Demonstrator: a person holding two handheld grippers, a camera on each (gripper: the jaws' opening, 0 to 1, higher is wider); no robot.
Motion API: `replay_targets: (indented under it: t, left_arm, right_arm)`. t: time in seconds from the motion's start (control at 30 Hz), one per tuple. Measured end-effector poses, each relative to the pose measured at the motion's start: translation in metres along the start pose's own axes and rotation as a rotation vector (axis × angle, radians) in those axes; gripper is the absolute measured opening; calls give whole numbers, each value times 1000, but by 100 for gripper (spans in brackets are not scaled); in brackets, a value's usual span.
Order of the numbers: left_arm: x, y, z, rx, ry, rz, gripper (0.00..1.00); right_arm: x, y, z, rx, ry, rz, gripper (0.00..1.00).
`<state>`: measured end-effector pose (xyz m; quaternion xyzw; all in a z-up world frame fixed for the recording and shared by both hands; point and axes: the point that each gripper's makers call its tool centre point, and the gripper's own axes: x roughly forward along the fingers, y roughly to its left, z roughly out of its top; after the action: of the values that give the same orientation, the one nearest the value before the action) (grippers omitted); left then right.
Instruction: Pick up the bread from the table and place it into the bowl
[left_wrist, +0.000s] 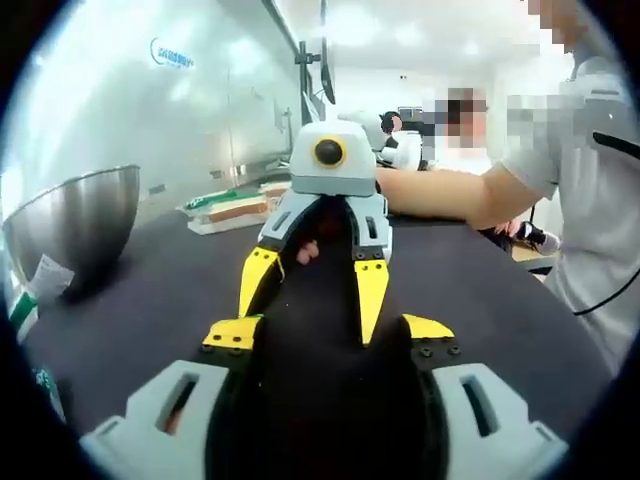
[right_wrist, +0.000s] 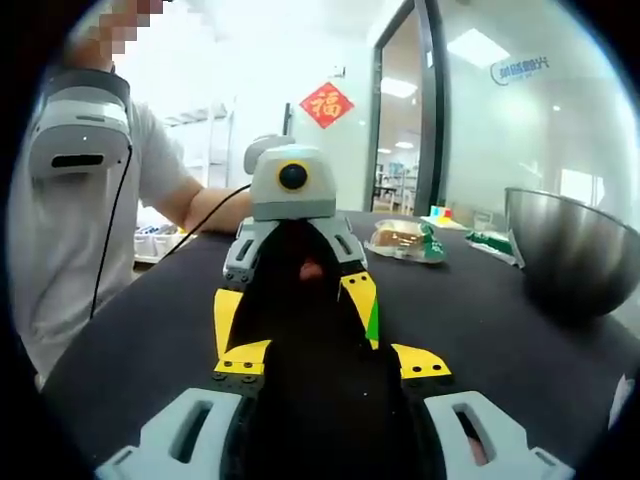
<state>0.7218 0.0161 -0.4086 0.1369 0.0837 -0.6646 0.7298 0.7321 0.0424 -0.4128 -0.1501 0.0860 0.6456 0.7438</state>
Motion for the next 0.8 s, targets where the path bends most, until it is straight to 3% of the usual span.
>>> replay_targets:
  t: [0.17, 0.5, 0.8]
  left_arm:
    - [-3, -6, 5, 88, -23, -21, 41]
    - [-1, -1, 3, 28, -20, -4, 45]
    - [1, 1, 2, 24, -23, 7, 46]
  right_arm:
    - [0, 0, 0, -4, 1, -1, 41]
    - [0, 2, 1, -11, -3, 3, 40]
    - [1, 2, 1, -9, -3, -2, 41]
